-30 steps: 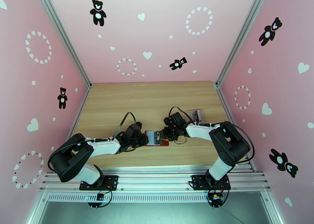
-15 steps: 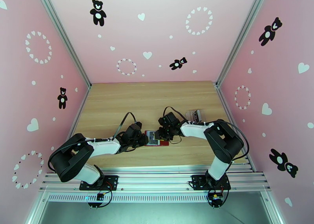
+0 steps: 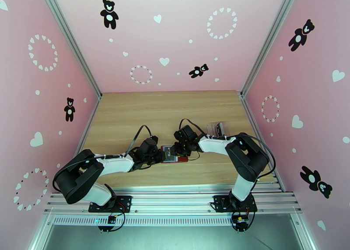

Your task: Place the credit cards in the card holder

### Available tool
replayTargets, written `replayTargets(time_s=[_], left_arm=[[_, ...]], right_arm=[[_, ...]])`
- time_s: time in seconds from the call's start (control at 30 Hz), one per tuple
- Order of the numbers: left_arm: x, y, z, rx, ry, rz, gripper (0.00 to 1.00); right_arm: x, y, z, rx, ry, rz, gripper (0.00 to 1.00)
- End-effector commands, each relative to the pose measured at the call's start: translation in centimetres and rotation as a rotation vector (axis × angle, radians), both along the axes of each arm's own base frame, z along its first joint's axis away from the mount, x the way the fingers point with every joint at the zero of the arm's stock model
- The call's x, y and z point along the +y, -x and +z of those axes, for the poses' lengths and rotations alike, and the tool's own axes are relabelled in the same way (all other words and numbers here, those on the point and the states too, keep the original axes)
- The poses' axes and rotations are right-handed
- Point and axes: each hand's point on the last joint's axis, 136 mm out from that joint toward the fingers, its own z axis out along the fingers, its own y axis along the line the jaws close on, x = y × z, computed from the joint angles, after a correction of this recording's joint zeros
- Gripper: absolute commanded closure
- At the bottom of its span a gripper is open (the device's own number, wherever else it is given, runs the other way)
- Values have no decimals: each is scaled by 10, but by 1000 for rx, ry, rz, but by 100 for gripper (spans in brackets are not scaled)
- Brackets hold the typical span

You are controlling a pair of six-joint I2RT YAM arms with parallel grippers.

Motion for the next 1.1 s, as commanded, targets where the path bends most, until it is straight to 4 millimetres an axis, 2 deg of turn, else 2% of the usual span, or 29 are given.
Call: replayTargets(time_s=[0.0, 0.27, 0.4, 0.67, 1.07], left_arm=[[15, 11, -6, 25, -60, 12, 76], [25, 11, 16, -27, -64, 32, 73], [24, 13, 11, -15, -64, 26, 74], [19, 11, -10, 28, -86, 17, 81], [15, 10, -15, 41, -82, 13, 84]], right_arm=[[3, -1, 6, -12, 16, 10, 73], [-10, -4, 20, -73, 74, 9, 69], [-9, -6, 17, -68, 79, 8, 69], [-2, -6, 6, -36, 70, 18, 69], [7, -3, 1, -21, 51, 28, 72]])
